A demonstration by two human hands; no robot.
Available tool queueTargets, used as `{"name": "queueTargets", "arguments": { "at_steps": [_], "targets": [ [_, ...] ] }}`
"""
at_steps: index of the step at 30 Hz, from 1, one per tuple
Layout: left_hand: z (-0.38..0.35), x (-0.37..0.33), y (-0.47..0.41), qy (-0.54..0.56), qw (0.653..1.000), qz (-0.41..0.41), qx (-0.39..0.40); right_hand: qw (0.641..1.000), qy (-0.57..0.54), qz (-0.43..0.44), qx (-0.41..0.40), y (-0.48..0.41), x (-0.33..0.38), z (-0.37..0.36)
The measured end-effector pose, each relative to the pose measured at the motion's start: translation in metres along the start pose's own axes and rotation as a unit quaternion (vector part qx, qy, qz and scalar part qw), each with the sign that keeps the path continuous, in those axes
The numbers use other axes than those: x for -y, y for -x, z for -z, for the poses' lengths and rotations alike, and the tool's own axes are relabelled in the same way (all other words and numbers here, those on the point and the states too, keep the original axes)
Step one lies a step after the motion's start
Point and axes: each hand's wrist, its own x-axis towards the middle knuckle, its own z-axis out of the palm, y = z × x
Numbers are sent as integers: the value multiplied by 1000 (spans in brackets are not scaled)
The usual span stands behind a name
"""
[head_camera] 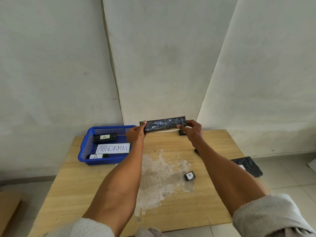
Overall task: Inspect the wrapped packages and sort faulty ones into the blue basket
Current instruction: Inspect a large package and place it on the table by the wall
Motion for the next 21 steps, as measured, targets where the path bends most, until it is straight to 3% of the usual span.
{"name": "queueTargets", "arguments": {
  "at_steps": [13,21],
  "targets": [
    [0,6,-13,-18,998,5,54,999,-23,-10,-20,11,7,3],
    [0,3,-10,60,992,60,90,991,-104,-82,24,-5,5,4]
  ]
}}
